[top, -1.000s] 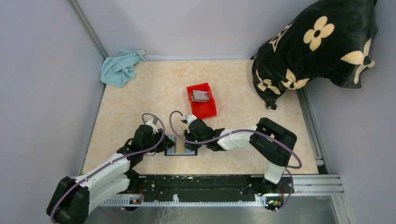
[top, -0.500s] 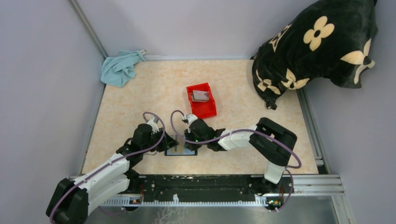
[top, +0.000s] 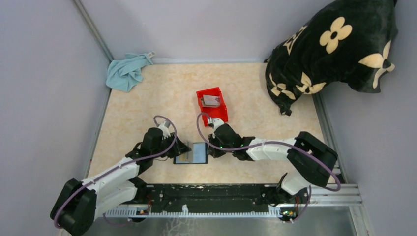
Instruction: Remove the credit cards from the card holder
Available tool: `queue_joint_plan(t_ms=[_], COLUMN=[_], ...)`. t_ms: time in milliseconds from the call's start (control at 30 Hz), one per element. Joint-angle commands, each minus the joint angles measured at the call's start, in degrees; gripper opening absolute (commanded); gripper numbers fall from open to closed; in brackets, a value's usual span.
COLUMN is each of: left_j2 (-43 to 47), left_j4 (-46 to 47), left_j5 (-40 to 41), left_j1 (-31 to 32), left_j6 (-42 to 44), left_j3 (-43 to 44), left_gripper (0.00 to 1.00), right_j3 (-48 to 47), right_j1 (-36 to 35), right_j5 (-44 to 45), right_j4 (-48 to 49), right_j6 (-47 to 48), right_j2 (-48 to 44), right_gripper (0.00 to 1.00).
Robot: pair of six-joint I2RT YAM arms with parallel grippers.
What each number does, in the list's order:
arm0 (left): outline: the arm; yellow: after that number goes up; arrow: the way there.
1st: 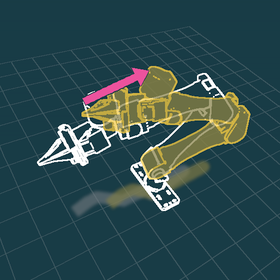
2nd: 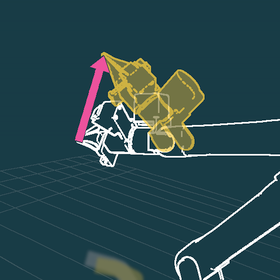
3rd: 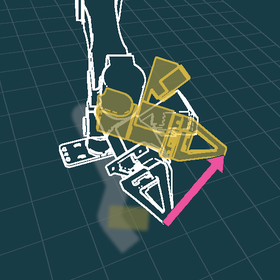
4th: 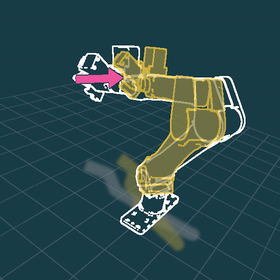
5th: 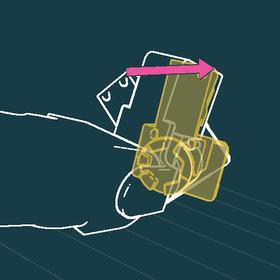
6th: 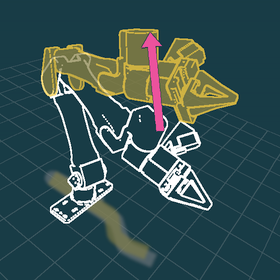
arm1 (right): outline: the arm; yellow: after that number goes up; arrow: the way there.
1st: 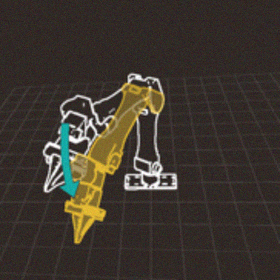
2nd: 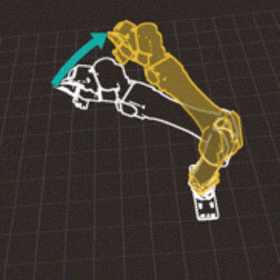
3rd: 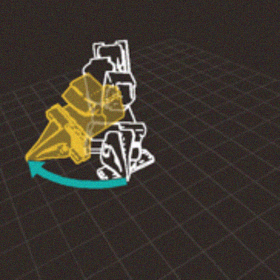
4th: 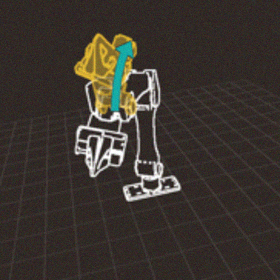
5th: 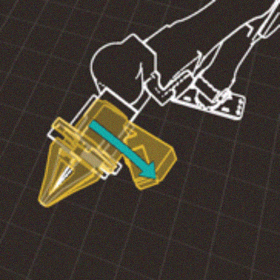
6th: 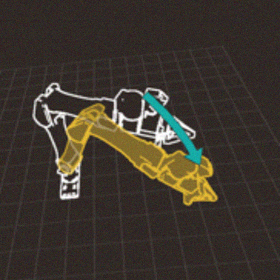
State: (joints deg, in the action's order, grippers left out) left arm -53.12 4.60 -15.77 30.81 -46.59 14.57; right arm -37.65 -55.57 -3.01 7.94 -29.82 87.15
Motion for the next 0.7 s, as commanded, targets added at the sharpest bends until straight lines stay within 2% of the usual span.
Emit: queue_joint_plan(t_ms=[0, 300, 667], left_j2=[-3.1, -7.3, -6.1], left_j4=[5.2, 8.3, 5.1], left_j5=[-2.1, -1.1, 2.5], left_j1=[1.3, 5.9, 6.0], left_j6=[-1.3, -2.1, -0.7], left_j3=[1.7, 5.0, 3.4], left_gripper=[0.35, 0.36, 0.38], right_j3=[1.3, 2.6, 2.0], right_j1=[1.5, 3.1, 3.3], right_j5=[1.9, 2.3, 1.2], right_j4=[-0.4, -1.3, -1.0], right_j6=[-0.2, 0.0, 0.2], right_j2=[-5.8, -8.4, -9.4], right_gripper=[0.0, 0.0, 0.0])
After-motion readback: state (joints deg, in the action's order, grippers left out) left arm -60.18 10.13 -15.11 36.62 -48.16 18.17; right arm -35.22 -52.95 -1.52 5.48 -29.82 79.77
